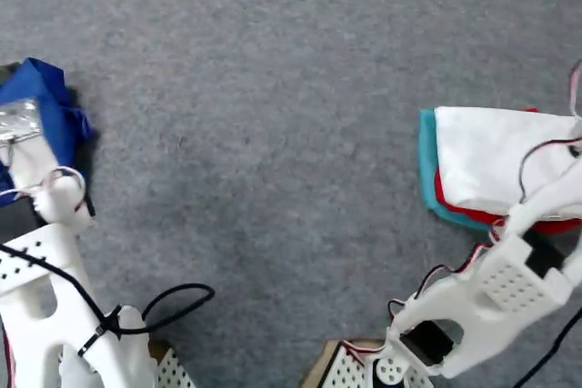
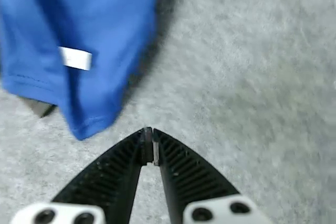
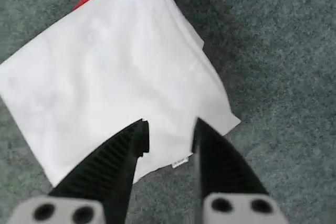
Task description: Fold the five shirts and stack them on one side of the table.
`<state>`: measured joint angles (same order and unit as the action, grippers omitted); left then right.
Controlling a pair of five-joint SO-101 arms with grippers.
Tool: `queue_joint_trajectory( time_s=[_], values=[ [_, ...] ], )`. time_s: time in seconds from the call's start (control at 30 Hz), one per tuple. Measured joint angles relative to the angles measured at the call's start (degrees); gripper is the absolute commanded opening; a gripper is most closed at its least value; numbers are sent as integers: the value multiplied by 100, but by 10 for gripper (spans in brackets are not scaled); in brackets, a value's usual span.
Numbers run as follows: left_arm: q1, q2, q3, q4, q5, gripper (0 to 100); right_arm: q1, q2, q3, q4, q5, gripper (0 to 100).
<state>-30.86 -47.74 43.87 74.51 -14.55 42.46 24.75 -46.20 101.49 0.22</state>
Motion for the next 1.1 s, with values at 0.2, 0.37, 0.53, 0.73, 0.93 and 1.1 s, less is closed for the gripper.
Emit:
queue_joint_trajectory(
  time_s=[0.2, 0.37, 0.53, 0.73, 0.93, 1.1],
  values=[
    [-800, 0, -325, 0, 9, 165, -862, -659, 1178, 0, 9, 16],
    [-1327, 18, -360, -536, 0, 167, -1846, -1143, 2136, 0, 9, 16],
    [-1477, 686, -360, -1011, 0, 167, -2848, -1213, 2787, -114, -413, 16],
    [-1495, 2321, -580, -1802, 659, 128, -3675, -1213, 3490, -870, -695, 16],
    [-1327, 3279, -1160, -1899, 844, 26, -3991, -1213, 3675, -1002, -695, 16],
    [-1011, 3367, -1213, -1899, 862, 19, -3982, -1213, 3684, -1011, -712, 16]
  ],
)
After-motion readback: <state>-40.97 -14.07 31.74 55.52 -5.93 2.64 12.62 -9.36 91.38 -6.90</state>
